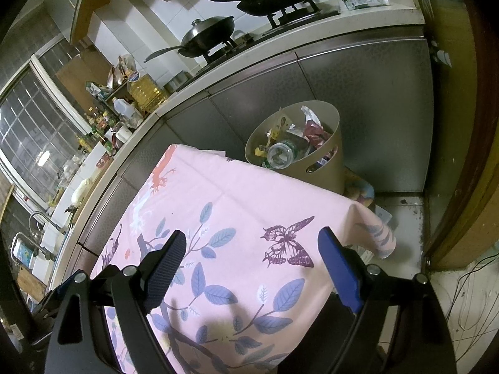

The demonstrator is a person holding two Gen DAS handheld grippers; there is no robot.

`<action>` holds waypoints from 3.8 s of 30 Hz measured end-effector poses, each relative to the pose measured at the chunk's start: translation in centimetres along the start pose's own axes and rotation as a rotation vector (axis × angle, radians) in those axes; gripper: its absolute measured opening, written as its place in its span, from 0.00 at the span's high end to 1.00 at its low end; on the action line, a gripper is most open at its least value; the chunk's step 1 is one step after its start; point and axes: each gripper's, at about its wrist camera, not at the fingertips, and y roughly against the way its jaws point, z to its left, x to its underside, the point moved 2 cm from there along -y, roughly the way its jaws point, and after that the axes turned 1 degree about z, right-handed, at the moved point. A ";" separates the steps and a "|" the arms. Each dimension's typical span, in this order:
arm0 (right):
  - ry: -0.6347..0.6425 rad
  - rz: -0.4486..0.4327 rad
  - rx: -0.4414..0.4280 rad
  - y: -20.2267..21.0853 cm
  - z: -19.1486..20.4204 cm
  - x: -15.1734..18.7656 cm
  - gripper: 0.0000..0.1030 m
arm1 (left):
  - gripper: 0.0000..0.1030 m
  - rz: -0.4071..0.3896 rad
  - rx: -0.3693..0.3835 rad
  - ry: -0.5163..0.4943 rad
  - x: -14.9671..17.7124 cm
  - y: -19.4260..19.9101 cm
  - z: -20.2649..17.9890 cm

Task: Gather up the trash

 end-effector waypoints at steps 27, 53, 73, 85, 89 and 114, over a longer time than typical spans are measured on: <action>0.011 0.019 0.002 0.4 0.1 1.9 0.19 | 0.06 0.041 -0.003 0.009 -0.9 -1.6 1.0; 0.206 0.056 -0.060 -2.0 6.1 2.1 0.19 | 0.06 0.021 -0.193 0.123 0.0 -3.2 7.1; 0.475 0.126 -0.087 -10.5 14.2 3.0 0.19 | 0.06 0.136 -0.267 0.291 2.3 -9.5 14.1; 0.545 0.144 -0.084 -14.2 16.1 4.4 0.20 | 0.06 0.191 -0.278 0.318 3.0 -12.3 16.1; 0.547 0.146 -0.082 -14.8 16.4 4.5 0.19 | 0.06 0.199 -0.273 0.319 3.0 -12.6 16.1; 0.636 0.215 -0.127 -17.9 20.9 7.3 0.19 | 0.06 0.212 -0.321 0.446 4.6 -12.4 21.4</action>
